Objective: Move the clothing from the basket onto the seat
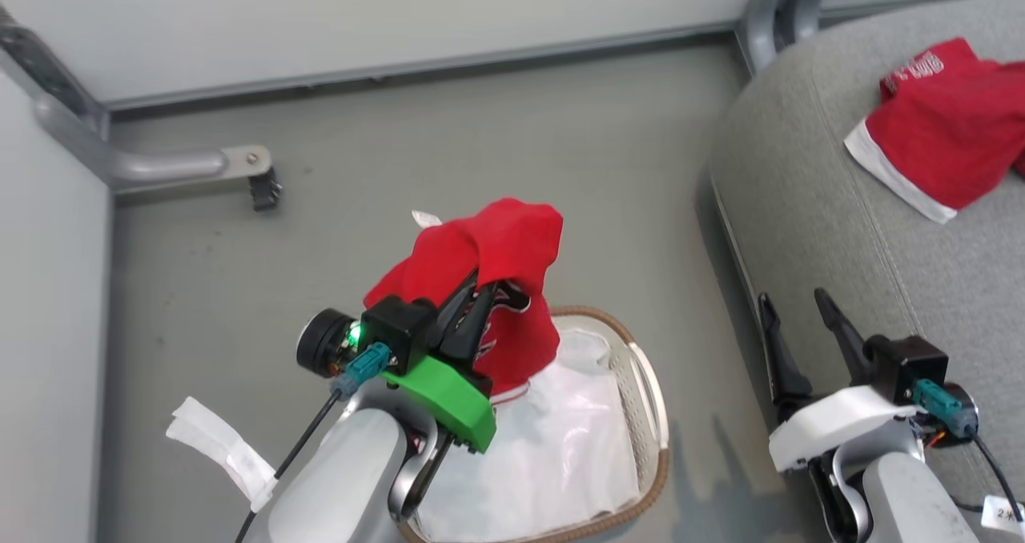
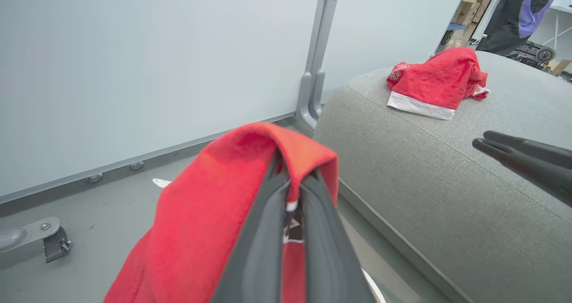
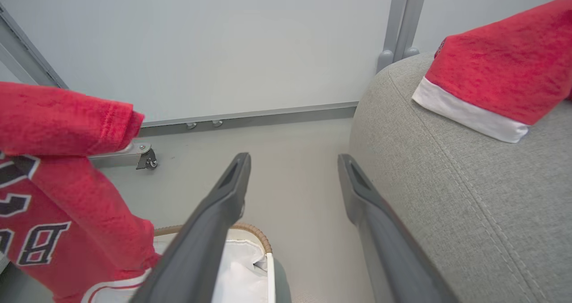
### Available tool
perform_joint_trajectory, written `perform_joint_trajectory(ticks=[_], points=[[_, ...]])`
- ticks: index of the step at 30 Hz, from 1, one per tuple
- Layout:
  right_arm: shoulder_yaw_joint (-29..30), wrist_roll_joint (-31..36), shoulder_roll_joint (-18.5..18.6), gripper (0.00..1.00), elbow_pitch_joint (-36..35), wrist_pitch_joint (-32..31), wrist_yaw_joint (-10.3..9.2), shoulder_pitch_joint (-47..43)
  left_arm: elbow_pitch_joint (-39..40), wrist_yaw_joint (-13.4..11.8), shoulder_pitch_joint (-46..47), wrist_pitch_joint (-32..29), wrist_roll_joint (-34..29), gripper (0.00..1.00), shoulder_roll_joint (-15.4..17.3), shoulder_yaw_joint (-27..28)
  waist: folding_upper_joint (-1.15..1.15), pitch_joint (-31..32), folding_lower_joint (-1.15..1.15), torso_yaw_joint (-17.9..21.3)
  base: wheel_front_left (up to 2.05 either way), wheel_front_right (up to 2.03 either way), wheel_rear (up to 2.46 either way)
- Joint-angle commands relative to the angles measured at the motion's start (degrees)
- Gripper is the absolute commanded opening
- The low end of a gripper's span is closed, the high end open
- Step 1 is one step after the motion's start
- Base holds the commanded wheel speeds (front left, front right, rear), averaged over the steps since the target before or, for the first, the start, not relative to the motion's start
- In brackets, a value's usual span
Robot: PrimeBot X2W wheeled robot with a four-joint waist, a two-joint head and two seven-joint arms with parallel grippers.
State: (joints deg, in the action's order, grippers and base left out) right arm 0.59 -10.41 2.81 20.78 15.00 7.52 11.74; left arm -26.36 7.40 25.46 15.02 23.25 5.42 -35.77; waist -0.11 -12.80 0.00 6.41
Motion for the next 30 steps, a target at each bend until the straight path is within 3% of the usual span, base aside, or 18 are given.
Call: perform_joint_trajectory(ticks=[1,11,14,22,30], points=[[0.07,0.52,0.27,1.0,0.4,0.27,-0.06,-1.52,1.22,0.17,-0.84,0.22,-0.64,0.0,-0.23,0.38,0.11,5.16,0.0,-3.93,0.0,0.0,0.0],[-2.8,1.21,0.23,1.0,1.26,0.27,-0.06,-5.0,9.59,0.17,1.98,0.22,-1.17,0.0,-1.31,1.4,0.11,8.73,0.0,-5.27,0.0,0.0,0.0],[-7.58,1.35,0.71,1.0,0.13,0.27,-0.05,-4.72,10.85,0.17,2.28,0.21,-1.09,0.0,-1.55,1.15,0.11,9.3,0.0,-5.83,0.0,0.0,0.0],[-20.18,1.7,6.81,1.0,-4.32,0.27,-0.06,1.86,11.94,0.17,1.99,0.22,-0.34,0.0,-2.0,-0.51,0.11,9.56,0.0,-7.57,0.0,0.0,0.0],[-32.65,-1.73,9.96,1.0,-0.25,0.26,-0.06,11.17,11.71,0.17,2.41,0.22,0.93,0.0,-2.32,-4.17,0.11,9.77,0.0,-10.16,0.0,0.0,0.0]])
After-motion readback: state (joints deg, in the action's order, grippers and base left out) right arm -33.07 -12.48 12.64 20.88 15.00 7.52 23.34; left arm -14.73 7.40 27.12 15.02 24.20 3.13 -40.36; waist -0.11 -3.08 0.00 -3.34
